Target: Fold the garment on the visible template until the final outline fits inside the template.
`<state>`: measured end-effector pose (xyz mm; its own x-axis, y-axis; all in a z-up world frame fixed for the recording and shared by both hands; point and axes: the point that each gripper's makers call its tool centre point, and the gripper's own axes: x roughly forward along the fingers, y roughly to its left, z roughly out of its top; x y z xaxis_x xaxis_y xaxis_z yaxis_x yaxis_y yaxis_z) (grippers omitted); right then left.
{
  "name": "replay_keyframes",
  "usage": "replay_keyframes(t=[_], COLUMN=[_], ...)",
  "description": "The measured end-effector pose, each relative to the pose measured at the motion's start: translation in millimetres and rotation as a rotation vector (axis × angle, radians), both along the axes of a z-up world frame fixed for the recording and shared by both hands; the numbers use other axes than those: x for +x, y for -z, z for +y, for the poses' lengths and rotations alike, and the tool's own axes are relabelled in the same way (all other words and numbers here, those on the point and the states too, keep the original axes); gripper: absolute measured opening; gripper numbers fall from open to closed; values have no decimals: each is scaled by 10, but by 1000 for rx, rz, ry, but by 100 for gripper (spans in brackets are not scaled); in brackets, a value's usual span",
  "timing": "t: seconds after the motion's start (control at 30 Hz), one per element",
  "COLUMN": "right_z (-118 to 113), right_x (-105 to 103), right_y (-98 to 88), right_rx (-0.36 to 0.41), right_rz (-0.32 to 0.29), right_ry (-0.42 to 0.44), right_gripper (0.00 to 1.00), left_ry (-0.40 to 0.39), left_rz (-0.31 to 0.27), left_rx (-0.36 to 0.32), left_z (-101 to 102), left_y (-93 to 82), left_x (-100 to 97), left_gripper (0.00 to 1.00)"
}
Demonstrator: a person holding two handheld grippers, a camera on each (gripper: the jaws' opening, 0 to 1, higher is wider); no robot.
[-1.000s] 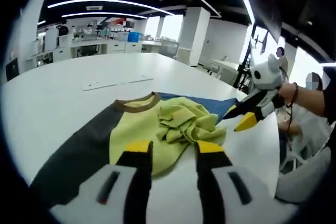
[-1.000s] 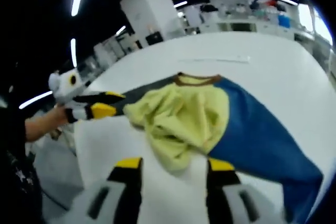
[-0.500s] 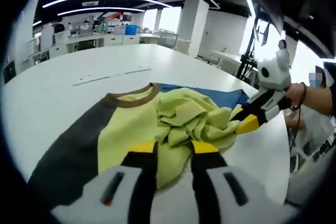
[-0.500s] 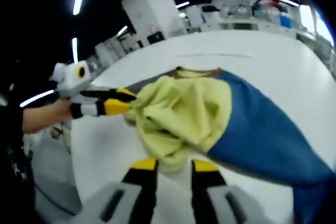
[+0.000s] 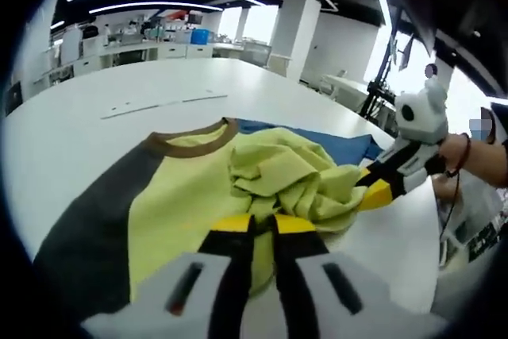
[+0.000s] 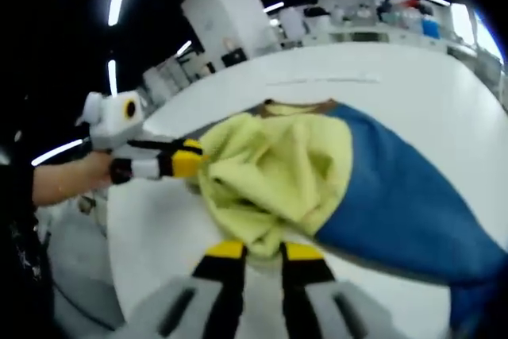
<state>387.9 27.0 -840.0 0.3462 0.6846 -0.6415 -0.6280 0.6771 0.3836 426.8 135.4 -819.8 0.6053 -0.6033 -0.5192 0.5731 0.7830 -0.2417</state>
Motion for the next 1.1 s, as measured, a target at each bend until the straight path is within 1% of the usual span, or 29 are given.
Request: replay_keyframes(t=[0.17, 0.23, 0.33, 0.47, 0.53, 0.67, 0.87, 0.93, 1.03, 1.1], right_z=[13, 19, 4, -30, -40, -92, -160, -191, -214, -243], right_x=[9, 3, -4, 2, -8, -5, -30, -37, -102, -141], right_y=[-7, -28, -50, -108, -163, -254, -453, -508, -595, -616], right_rx=[7, 13, 12, 18, 21, 19, 27, 23, 12, -1], right_rz=[1, -3, -9, -13, -15, -31, -52, -57, -63, -54], right_ry=[3, 3, 6, 13, 15, 18, 23, 23, 15, 9], right_gripper=[5, 2, 1, 1, 0, 0, 0, 0, 0, 0], left_ry=[-15, -13, -16, -27, -38, -47, -49, -51, -49, -49], left_rz=[-1, -1, -6, -16, -14, -28, -58, -61, -72, -77], left_rx=[9, 3, -7, -20, -41, -54, -56, -53, -57, -56], left_z=[42, 47, 68, 125, 125, 232, 354, 398, 462, 502], left_y=[4, -25, -80, -186, -265, -365, -582, -620, -712, -766], left_x=[21, 12, -8, -28, -58, -73, -215, -249, -339, -391], left_gripper=[1, 1, 0, 0, 0, 0, 0, 0, 0, 0])
